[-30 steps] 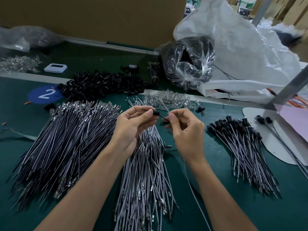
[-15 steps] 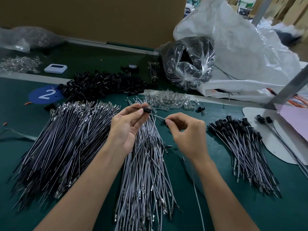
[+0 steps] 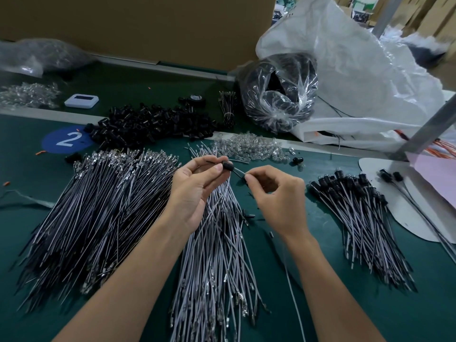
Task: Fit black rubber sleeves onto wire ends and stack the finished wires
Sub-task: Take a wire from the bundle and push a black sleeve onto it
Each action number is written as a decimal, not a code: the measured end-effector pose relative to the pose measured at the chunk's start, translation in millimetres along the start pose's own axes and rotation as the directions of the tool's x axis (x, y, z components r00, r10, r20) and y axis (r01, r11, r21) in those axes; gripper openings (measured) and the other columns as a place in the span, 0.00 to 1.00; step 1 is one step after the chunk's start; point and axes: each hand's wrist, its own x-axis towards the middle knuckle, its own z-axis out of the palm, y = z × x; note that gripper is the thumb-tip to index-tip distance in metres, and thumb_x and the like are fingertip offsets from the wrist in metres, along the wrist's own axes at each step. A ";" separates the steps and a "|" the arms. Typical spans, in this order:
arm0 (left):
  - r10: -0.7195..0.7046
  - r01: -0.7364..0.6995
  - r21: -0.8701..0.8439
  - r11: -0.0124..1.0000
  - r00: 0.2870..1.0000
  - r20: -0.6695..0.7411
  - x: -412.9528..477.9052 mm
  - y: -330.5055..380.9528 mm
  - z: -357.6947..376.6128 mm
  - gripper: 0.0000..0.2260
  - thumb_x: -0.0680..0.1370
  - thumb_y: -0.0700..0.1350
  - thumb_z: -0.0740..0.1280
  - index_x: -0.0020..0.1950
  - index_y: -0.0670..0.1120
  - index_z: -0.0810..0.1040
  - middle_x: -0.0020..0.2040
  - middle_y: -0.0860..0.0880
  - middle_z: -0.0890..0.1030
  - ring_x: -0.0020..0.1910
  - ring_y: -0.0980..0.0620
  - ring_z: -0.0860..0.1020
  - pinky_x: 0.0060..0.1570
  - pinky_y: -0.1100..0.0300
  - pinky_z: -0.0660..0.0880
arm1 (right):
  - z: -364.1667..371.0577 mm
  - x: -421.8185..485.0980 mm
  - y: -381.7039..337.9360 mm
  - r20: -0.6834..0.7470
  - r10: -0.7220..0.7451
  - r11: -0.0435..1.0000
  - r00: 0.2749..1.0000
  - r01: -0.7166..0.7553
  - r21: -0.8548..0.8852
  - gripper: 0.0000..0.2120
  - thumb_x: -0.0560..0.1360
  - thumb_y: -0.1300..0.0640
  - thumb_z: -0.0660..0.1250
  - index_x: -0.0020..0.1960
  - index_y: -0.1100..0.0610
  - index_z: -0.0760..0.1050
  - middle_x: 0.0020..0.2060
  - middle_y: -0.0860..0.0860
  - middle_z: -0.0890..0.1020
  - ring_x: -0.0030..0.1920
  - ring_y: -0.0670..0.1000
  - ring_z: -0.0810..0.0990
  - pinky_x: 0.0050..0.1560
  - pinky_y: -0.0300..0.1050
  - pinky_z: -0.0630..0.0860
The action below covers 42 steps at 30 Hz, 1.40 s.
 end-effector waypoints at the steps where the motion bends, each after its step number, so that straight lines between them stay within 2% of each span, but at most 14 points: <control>1: 0.002 -0.002 -0.006 1.000 1.000 -0.001 0.2 -0.3 -0.4 0.09 0.67 0.33 0.70 0.44 0.41 0.78 0.47 0.43 0.85 0.47 0.49 0.85 0.46 0.60 0.81 | -0.1 -0.2 -0.3 -0.004 0.000 1.000 1.000 0.000 0.001 0.02 0.74 0.61 0.73 0.43 0.57 0.83 0.33 0.44 0.82 0.34 0.43 0.81 0.38 0.32 0.76; 5: 0.011 -0.011 -0.014 1.000 1.000 -0.002 0.4 -0.7 -0.9 0.09 0.65 0.33 0.70 0.43 0.41 0.77 0.47 0.43 0.85 0.47 0.48 0.85 0.45 0.61 0.81 | -0.3 -0.3 0.0 -0.026 0.015 1.000 1.000 -0.014 0.023 0.02 0.74 0.62 0.73 0.42 0.57 0.83 0.32 0.44 0.82 0.34 0.44 0.81 0.37 0.33 0.76; 10: 0.010 -0.010 -0.018 1.000 1.000 0.003 -0.2 1.1 -0.5 0.09 0.65 0.32 0.70 0.43 0.40 0.76 0.46 0.43 0.85 0.47 0.47 0.85 0.44 0.61 0.81 | 0.8 0.1 -0.4 0.023 -0.005 1.000 1.000 0.005 0.030 0.02 0.73 0.63 0.73 0.43 0.57 0.83 0.33 0.46 0.83 0.34 0.44 0.81 0.38 0.32 0.75; 14: 0.022 -0.023 0.008 1.000 1.000 0.021 -1.5 1.7 1.0 0.09 0.66 0.32 0.70 0.43 0.40 0.76 0.44 0.43 0.85 0.46 0.47 0.85 0.48 0.59 0.82 | -0.3 0.8 -0.1 0.006 -0.011 0.999 1.000 0.010 0.041 0.02 0.73 0.63 0.73 0.43 0.57 0.83 0.34 0.46 0.83 0.35 0.45 0.81 0.38 0.32 0.76; 23: 0.027 -0.030 0.077 0.997 0.999 0.037 -2.1 -1.5 2.2 0.08 0.73 0.27 0.67 0.41 0.40 0.76 0.43 0.43 0.84 0.44 0.48 0.85 0.47 0.58 0.82 | 0.0 -0.7 0.2 -0.006 -0.041 0.999 0.999 0.041 0.004 0.02 0.74 0.62 0.73 0.43 0.57 0.82 0.33 0.44 0.81 0.34 0.43 0.79 0.38 0.27 0.71; 28: 0.050 -0.054 0.097 0.994 0.998 0.046 -3.2 0.1 0.1 0.08 0.66 0.32 0.71 0.42 0.38 0.76 0.41 0.43 0.84 0.43 0.48 0.84 0.46 0.58 0.82 | 0.6 -2.6 1.6 -0.022 -0.147 0.984 0.989 0.144 -0.103 0.01 0.73 0.64 0.73 0.43 0.60 0.82 0.36 0.48 0.82 0.34 0.45 0.78 0.39 0.39 0.77; 31: 0.055 -0.062 0.137 0.989 0.997 0.052 -4.9 -0.7 0.8 0.07 0.69 0.29 0.71 0.41 0.38 0.76 0.41 0.43 0.84 0.43 0.47 0.84 0.47 0.57 0.82 | 1.4 -4.7 1.0 -0.037 -0.170 0.978 0.985 0.164 -0.127 0.01 0.73 0.64 0.73 0.44 0.60 0.81 0.37 0.49 0.82 0.36 0.46 0.78 0.41 0.41 0.77; 35: 0.058 -0.068 0.183 0.981 0.997 0.060 -7.6 -3.1 3.5 0.08 0.71 0.27 0.70 0.41 0.39 0.76 0.43 0.41 0.83 0.44 0.47 0.84 0.48 0.57 0.82 | 3.9 -5.4 0.1 -0.033 -0.119 0.990 0.992 0.116 -0.076 0.01 0.73 0.64 0.73 0.44 0.60 0.81 0.37 0.49 0.82 0.35 0.43 0.76 0.40 0.33 0.74; 39: 0.054 -0.066 0.206 0.976 0.997 0.060 -8.3 -3.2 4.0 0.08 0.71 0.28 0.70 0.40 0.40 0.77 0.45 0.41 0.83 0.46 0.44 0.84 0.47 0.57 0.82 | 3.5 -4.4 0.4 -0.040 -0.030 0.999 0.999 0.030 -0.010 0.02 0.72 0.63 0.74 0.44 0.58 0.83 0.35 0.47 0.83 0.36 0.44 0.80 0.39 0.32 0.75; 42: 0.043 -0.058 0.217 0.974 0.996 0.073 -9.5 -2.9 4.9 0.08 0.72 0.28 0.70 0.43 0.40 0.77 0.44 0.43 0.84 0.44 0.47 0.85 0.44 0.60 0.81 | 3.6 -4.0 -0.5 -0.044 0.010 0.999 0.999 -0.009 0.031 0.03 0.70 0.63 0.76 0.43 0.58 0.83 0.33 0.43 0.82 0.36 0.41 0.81 0.38 0.29 0.74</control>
